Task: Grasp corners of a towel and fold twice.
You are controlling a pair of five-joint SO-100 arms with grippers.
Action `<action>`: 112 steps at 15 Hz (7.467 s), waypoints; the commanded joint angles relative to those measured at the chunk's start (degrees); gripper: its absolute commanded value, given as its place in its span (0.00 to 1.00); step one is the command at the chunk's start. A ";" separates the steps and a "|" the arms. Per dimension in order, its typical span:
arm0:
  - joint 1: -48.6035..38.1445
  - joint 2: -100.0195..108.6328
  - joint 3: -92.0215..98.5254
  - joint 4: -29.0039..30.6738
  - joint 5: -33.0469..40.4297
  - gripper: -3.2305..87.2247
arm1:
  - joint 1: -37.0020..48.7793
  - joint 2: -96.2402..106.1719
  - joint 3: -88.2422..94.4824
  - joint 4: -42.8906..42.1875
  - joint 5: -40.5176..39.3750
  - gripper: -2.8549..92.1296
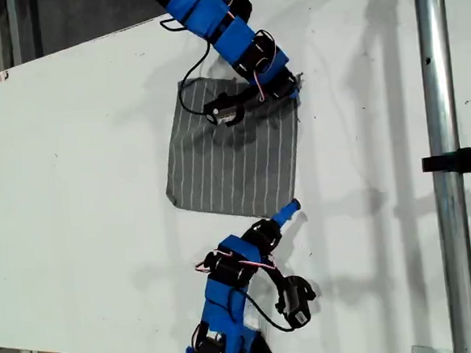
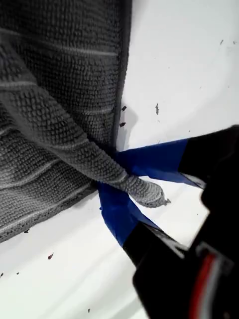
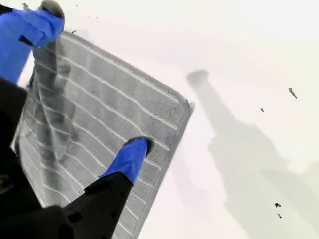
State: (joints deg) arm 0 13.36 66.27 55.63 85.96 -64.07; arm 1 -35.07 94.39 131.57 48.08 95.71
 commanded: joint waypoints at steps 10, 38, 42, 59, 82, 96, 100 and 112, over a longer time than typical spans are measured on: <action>-6.06 -18.63 -5.80 -5.45 -5.71 0.39 | 0.97 0.44 -0.97 -0.88 -0.97 0.03; -29.00 -0.44 -3.34 0.88 16.70 0.00 | 46.41 55.63 3.08 38.85 -31.38 0.03; -28.12 5.01 -2.11 -8.00 27.69 0.00 | 54.93 71.98 4.92 36.83 -39.90 0.03; -30.06 6.50 3.78 -3.96 30.67 0.00 | 50.45 42.54 -7.12 40.43 -31.46 0.03; -29.44 6.94 13.71 2.64 24.79 0.51 | 38.85 34.45 -1.67 50.27 -13.89 0.48; -22.50 46.41 51.68 -16.87 24.70 0.33 | 36.91 56.95 2.46 50.98 -9.14 0.28; -19.34 69.61 80.60 -27.86 16.87 0.37 | 37.71 55.90 11.51 42.28 -3.34 0.46; -16.61 124.45 115.31 -22.94 10.63 0.29 | 44.91 19.16 10.63 11.07 -13.71 0.33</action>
State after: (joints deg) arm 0 -2.29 187.91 170.60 62.40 -53.26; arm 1 10.11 109.78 142.91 65.83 82.44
